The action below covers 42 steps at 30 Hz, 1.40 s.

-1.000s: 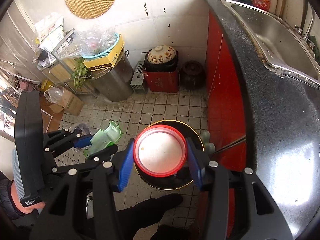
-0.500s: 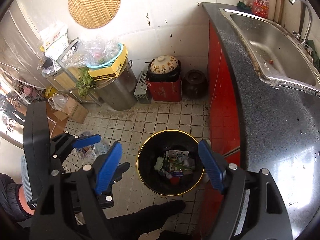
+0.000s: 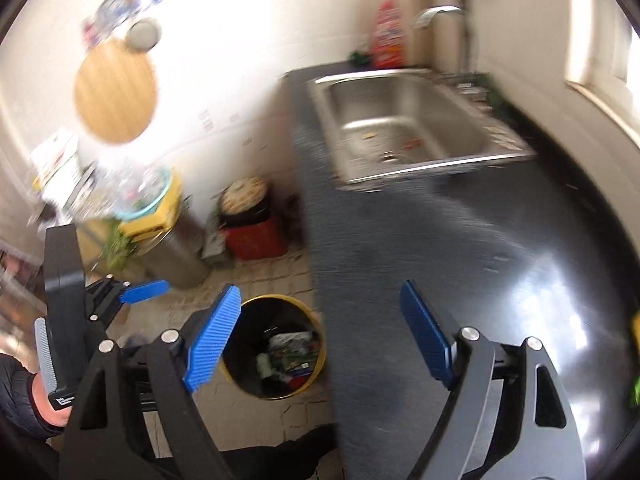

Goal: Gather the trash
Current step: 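Move both open tools back over the sponge and carton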

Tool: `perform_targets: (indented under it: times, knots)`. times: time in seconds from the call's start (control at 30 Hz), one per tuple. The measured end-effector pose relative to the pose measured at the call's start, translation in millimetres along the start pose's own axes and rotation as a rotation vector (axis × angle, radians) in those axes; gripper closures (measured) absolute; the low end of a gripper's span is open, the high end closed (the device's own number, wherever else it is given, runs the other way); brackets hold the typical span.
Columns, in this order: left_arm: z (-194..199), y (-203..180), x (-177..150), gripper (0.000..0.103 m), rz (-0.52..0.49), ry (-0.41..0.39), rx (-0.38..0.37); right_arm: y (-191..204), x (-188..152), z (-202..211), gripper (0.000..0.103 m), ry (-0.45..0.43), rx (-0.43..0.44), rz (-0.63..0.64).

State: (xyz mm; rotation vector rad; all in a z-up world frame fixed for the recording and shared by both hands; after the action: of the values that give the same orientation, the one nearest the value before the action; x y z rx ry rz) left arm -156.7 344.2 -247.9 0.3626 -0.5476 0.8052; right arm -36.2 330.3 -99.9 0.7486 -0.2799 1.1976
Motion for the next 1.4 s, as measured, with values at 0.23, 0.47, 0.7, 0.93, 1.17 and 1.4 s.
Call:
perform_targets:
  times: [0.23, 0.47, 0.7, 0.93, 1.17, 1.4]
  knots:
    - [23.7, -166.1, 58.1, 0.014, -0.351, -0.137, -0.245, -141.8, -65.4, 150.1, 0.023, -0.178, -0.369, -0.321]
    - [76.1, -346.4, 55.9, 0.014, -0.651, -0.253, -0.514, -218.1, -207.3, 293.6, 0.023, -0.287, -0.678, -0.665]
    - [110.3, -438.2, 21.3, 0.014, -0.799, -0.279, -0.644, -231.0, -309.2, 363.8, 0.023, -0.338, -0.804, -0.875]
    - [98.7, -457.8, 14.3, 0.014, -0.834, -0.256, -0.629, -248.1, -306.2, 358.1, 0.023, -0.339, -0.773, -0.891]
    - [56.4, -470.1, 54.5, 0.014, -0.786, -0.219, -0.559, -291.2, -269.3, 331.7, 0.023, -0.327, -0.679, -0.864]
    - [1.6, -520.3, 110.9, 0.014, -0.746, -0.187, -0.523, -363.2, -234.9, 289.8, 0.023, -0.289, -0.601, -0.867]
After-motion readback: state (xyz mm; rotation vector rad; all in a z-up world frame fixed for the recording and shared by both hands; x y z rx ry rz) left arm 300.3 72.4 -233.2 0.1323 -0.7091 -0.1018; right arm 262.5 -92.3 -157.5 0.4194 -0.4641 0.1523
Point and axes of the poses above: each gripper's, at about its wrist camera, not at the fingertips, and z roughly against the way its jaws point, y to its left, x to its top, the point moved 9 cm from there along -z, roughly the way its jaws point, and after that the axes turned 8 degrees about x, right-handed, at the moved point
